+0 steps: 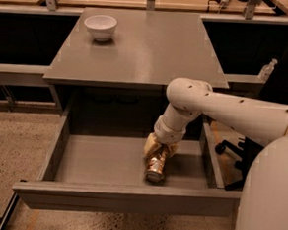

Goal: Pick orange can from top drawer and place on counter

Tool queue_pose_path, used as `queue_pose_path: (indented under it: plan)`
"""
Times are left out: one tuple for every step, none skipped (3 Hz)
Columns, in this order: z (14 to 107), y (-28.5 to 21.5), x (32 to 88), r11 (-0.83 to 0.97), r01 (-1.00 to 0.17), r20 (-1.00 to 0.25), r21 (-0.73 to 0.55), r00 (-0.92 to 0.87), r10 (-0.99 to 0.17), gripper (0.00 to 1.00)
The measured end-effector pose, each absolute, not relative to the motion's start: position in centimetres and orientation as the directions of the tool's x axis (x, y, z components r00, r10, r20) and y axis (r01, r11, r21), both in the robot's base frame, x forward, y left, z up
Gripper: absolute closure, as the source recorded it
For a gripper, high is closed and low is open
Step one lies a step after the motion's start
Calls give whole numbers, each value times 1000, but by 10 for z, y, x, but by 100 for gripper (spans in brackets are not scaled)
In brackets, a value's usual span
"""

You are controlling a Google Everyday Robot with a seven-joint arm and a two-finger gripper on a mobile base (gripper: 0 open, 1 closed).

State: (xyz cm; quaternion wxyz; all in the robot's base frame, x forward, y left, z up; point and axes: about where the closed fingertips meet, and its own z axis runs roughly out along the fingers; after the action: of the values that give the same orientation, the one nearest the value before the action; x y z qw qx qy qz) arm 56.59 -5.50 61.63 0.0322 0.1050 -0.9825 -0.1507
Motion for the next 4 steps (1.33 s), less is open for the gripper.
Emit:
queue_pose_path:
  plan:
    - [616, -55, 566, 933, -197, 32, 303, -976, -216, 95]
    - [655, -62, 553, 919, -229, -56, 320, -973, -222, 100]
    - [719, -69, 534, 888, -311, -194, 339, -947, -257, 100]
    - [782, -78, 523, 838, -413, -332, 356, -895, -299, 100]
